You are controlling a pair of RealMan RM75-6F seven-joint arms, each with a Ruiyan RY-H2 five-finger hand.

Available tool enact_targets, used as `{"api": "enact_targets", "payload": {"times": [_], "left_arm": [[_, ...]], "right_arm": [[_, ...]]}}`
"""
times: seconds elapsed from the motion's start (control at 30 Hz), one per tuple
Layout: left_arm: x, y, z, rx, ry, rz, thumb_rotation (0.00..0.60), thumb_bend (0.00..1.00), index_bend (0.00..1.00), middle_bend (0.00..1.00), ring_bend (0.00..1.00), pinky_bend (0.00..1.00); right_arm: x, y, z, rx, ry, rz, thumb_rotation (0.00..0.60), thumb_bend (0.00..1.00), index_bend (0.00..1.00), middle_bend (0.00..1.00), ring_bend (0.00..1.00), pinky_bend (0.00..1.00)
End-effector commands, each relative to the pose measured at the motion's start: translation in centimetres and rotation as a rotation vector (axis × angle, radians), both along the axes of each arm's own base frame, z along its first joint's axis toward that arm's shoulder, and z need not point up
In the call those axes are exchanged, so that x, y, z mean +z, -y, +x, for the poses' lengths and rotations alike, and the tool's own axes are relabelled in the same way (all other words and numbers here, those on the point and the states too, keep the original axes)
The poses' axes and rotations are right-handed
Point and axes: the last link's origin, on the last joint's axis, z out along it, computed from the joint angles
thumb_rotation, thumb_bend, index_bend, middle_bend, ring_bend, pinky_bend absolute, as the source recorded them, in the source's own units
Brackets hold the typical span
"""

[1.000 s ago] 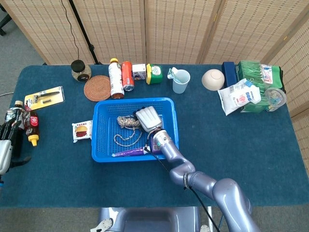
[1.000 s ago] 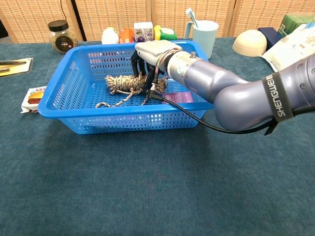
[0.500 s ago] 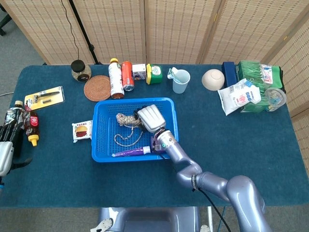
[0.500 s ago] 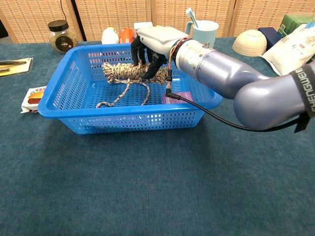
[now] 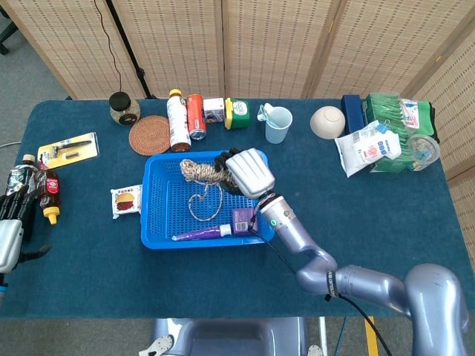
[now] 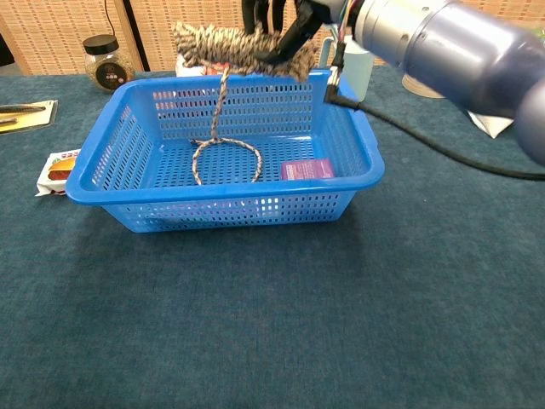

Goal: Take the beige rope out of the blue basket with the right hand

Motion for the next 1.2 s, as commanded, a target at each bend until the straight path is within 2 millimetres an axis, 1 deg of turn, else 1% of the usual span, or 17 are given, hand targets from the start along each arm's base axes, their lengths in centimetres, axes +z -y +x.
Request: {"api": "enact_targets", "payload": {"times": [0.03,0.17,0.27,0.33,0.37,0.47,0.53,0.6,0.67,0.73,0.77,0.83,0.87,1.03,1.1,1.2], "left_arm": [[0.0,0.0,0.0,0.000,0.000,0.001,0.600,0.10,0.00,0.00,0.00,0.00],[0.0,0.0,0.0,0.001,-0.001,0.002,0.600,0.10,0.00,0.00,0.00,0.00],[-0.1,0.0,0.0,0.001,-0.003,-0.002,0.600,0.10,0.00,0.00,0.00,0.00],[-0.2,0.0,0.0,0.001,-0.005,-0.006,0.600,0.10,0.00,0.00,0.00,0.00],[-0.3,-0.1,0.1,0.001,-0.008,-0.009,0.600,0.10,0.00,0.00,0.00,0.00],[-0.4,-0.1,0.1,0.002,-0.010,-0.011,0.600,0.10,0.00,0.00,0.00,0.00],[-0.4,-0.1,0.1,0.003,-0.013,-0.012,0.600,0.10,0.00,0.00,0.00,0.00],[-0.5,-0.1,0.1,0.003,-0.014,-0.013,0.600,0.10,0.00,0.00,0.00,0.00],[-0.6,-0.1,0.1,0.004,-0.016,-0.015,0.600,0.10,0.00,0.00,0.00,0.00],[-0.7,-0.1,0.1,0.006,-0.019,-0.018,0.600,0.10,0.00,0.00,0.00,0.00],[-0.7,-0.1,0.1,0.007,-0.021,-0.018,0.600,0.10,0.00,0.00,0.00,0.00],[-0.7,-0.2,0.1,0.009,-0.023,-0.019,0.600,0.10,0.00,0.00,0.00,0.00],[-0.8,-0.2,0.2,0.010,-0.023,-0.019,0.600,0.10,0.00,0.00,0.00,0.00],[-0.8,-0.3,0.1,0.014,-0.026,-0.021,0.600,0.10,0.00,0.00,0.00,0.00],[-0.9,-0.3,0.1,0.016,-0.027,-0.021,0.600,0.10,0.00,0.00,0.00,0.00],[-0.9,-0.3,0.1,0.018,-0.029,-0.023,0.600,0.10,0.00,0.00,0.00,0.00]], "right_arm": [[3.4,0.6,-1.2,-0.019,-0.003,-0.088,0.600,0.69,0.57,0.58,0.47,0.64],[6.4,1.9,-3.5,-0.065,-0.045,-0.173,0.600,0.69,0.57,0.58,0.47,0.64],[9.7,3.2,-5.7,-0.119,-0.048,-0.252,0.600,0.69,0.57,0.58,0.47,0.64],[11.4,3.6,-6.7,-0.142,-0.048,-0.285,0.600,0.70,0.57,0.58,0.47,0.64],[12.6,3.8,-7.4,-0.158,-0.044,-0.310,0.600,0.70,0.57,0.58,0.47,0.64],[14.1,3.9,-8.5,-0.179,-0.038,-0.332,0.600,0.70,0.57,0.58,0.47,0.64],[15.1,3.8,-9.6,-0.199,-0.042,-0.343,0.600,0.71,0.57,0.59,0.47,0.64],[15.7,3.6,-10.6,-0.213,-0.053,-0.344,0.600,0.71,0.57,0.59,0.47,0.64],[15.9,3.3,-11.5,-0.227,-0.062,-0.338,0.600,0.71,0.57,0.59,0.48,0.64],[16.0,2.8,-13.1,-0.250,-0.072,-0.319,0.600,0.71,0.57,0.59,0.48,0.64],[15.7,2.4,-14.5,-0.278,-0.097,-0.300,0.600,0.71,0.57,0.59,0.48,0.64],[15.3,2.0,-16.1,-0.297,-0.127,-0.280,0.600,0.72,0.57,0.59,0.48,0.64],[15.1,2.0,-16.5,-0.304,-0.135,-0.275,0.600,0.72,0.57,0.59,0.48,0.64],[13.2,1.5,-20.4,-0.379,-0.206,-0.207,0.600,0.72,0.58,0.59,0.48,0.64],[12.5,1.3,-21.6,-0.401,-0.229,-0.183,0.600,0.72,0.58,0.59,0.48,0.64],[11.8,1.0,-22.7,-0.422,-0.255,-0.158,0.600,0.72,0.58,0.59,0.48,0.64]]}}
